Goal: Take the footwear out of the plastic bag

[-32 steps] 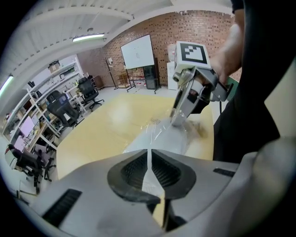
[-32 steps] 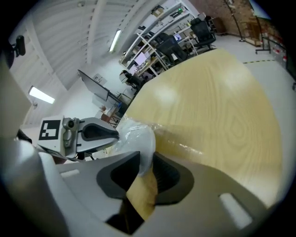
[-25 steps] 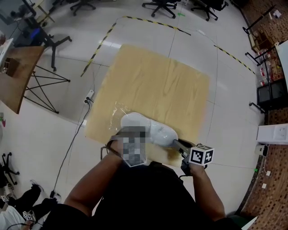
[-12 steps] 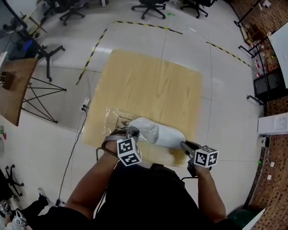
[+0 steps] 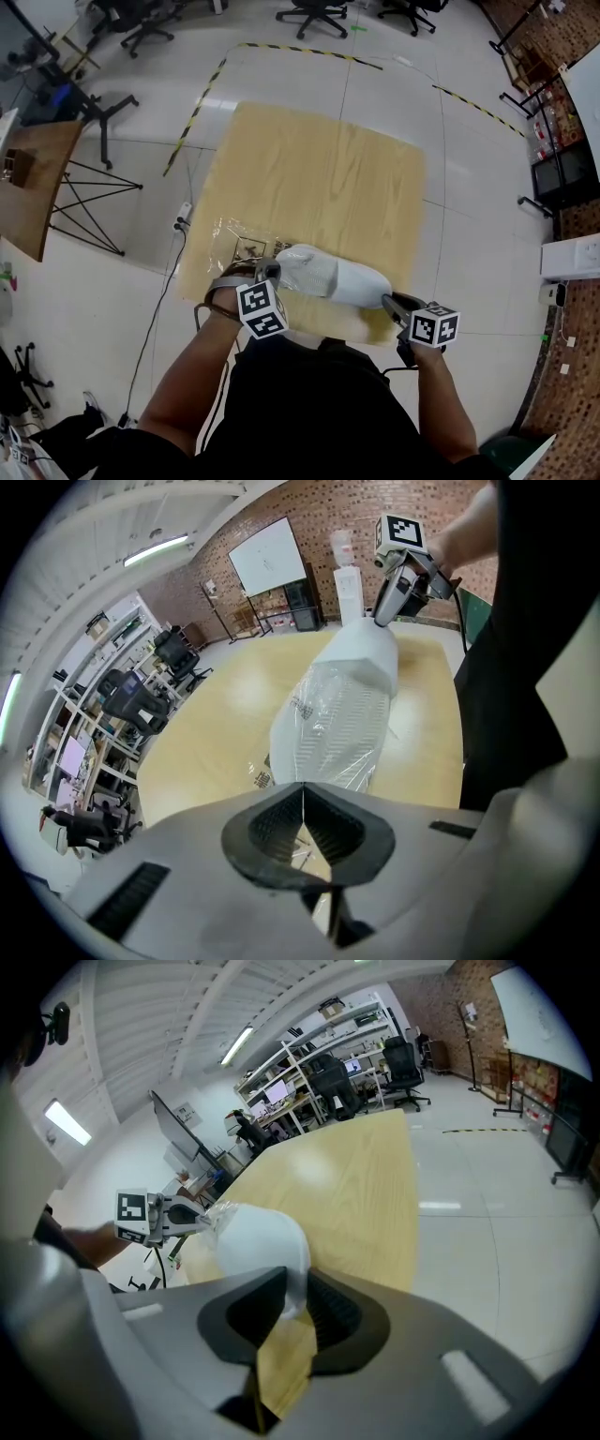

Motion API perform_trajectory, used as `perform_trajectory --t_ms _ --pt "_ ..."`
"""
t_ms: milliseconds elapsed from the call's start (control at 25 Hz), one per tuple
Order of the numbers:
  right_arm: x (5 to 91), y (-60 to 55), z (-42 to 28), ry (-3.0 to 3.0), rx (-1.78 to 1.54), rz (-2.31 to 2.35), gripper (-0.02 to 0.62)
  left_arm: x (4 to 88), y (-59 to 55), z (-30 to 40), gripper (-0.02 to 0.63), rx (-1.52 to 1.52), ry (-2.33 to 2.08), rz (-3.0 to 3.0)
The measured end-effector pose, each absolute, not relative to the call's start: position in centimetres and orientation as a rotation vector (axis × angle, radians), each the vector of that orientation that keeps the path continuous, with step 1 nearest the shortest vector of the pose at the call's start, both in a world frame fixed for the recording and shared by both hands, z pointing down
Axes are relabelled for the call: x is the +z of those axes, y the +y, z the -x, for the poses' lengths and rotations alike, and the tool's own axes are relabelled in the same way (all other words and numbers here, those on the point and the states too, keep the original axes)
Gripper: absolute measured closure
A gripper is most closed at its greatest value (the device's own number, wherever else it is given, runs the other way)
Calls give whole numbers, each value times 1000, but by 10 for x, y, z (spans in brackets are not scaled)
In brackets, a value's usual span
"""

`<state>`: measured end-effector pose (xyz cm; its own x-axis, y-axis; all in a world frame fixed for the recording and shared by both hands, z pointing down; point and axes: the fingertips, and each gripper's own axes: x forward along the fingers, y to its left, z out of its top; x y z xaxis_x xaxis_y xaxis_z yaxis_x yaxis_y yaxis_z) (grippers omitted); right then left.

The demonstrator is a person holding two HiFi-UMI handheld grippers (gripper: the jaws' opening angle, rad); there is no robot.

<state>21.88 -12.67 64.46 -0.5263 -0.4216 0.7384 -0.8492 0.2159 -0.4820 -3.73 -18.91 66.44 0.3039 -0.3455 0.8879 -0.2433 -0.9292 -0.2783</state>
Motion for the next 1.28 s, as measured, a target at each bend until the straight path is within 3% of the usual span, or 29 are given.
perform_trajectory --t_ms 600,1040,1280 --pt "649 -125 -232 -1996 1233 -1162 518 672 -197 89 597 -1814 681 2395" --pt "648 -119 -255 -1946 1163 -1127 515 684 -244 178 597 -1975 990 2316" --pt "653 -116 -239 -1955 1174 -1093 515 674 -299 156 597 -1888 1108 2392"
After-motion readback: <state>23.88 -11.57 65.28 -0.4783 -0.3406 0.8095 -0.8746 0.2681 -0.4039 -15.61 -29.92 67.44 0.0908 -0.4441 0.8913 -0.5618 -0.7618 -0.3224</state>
